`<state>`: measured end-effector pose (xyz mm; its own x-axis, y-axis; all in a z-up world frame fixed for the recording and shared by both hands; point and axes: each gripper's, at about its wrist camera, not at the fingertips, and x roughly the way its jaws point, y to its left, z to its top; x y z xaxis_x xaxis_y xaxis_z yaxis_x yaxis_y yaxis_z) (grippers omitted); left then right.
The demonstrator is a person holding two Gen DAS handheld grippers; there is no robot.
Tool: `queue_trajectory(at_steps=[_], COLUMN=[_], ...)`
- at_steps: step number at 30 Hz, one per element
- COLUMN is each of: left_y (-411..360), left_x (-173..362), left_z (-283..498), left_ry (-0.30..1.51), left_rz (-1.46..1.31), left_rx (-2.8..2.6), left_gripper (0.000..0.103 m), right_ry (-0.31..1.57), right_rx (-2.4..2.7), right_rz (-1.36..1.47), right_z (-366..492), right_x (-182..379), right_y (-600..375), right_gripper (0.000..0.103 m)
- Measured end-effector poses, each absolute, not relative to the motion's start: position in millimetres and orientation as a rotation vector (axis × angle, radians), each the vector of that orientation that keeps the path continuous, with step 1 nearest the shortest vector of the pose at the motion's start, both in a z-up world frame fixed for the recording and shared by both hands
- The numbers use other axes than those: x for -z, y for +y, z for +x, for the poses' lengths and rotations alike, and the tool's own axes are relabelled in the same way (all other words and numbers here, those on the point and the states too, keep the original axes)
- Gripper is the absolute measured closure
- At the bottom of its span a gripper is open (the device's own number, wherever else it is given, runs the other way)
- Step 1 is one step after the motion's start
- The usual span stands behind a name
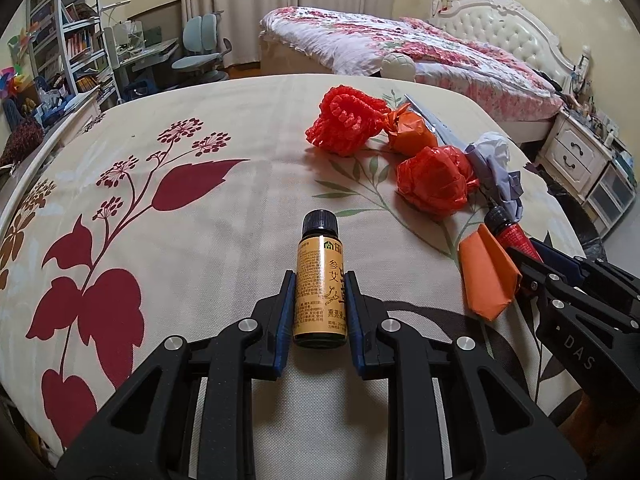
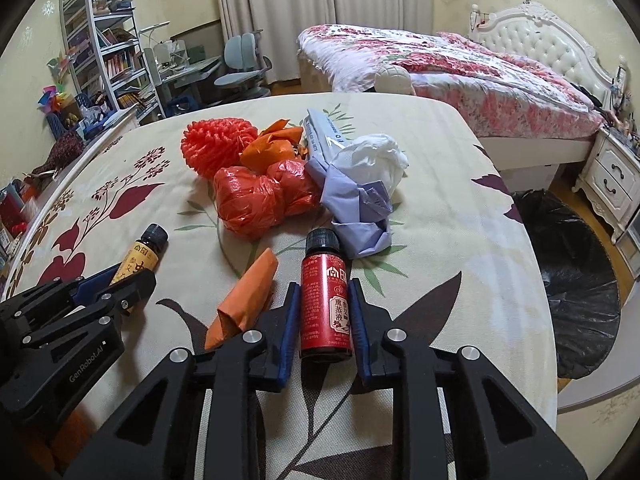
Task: Collect trash
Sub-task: 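Grasp the amber bottle with the left tool while the right tool grasps the red spray can, then carry the amber bottle and red spray can with both tools over the bin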
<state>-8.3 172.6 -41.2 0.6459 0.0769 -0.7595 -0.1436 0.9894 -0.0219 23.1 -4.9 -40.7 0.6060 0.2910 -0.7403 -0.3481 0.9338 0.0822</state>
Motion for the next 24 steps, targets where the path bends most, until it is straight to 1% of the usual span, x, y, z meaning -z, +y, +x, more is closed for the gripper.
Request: queue_trajectory(at_steps=[8, 16, 24], left_y=[171.5, 163.0, 131.1], left_x=[35.7, 19.2, 0.6], left_z=[-12.5, -18.2, -16.0], left_ry=[0.832, 0.795, 0.756], left_rz=[-0.080, -0.082, -0.067], left_rx=[-0.117, -0.101, -0.033], left_gripper=[0.080, 0.080, 0.080], right_ry=[0.823, 0.791, 0.758], right_rx=[-0.358, -0.325, -0.262], right_rz=[-0.054, -0.022, 0.006], right_z=[16.6, 11.4, 12.1], right_x=[35.7, 24.8, 15.9], right_y=[-18.1, -42.3, -70.9], right_gripper=[0.078, 0.078, 0.078])
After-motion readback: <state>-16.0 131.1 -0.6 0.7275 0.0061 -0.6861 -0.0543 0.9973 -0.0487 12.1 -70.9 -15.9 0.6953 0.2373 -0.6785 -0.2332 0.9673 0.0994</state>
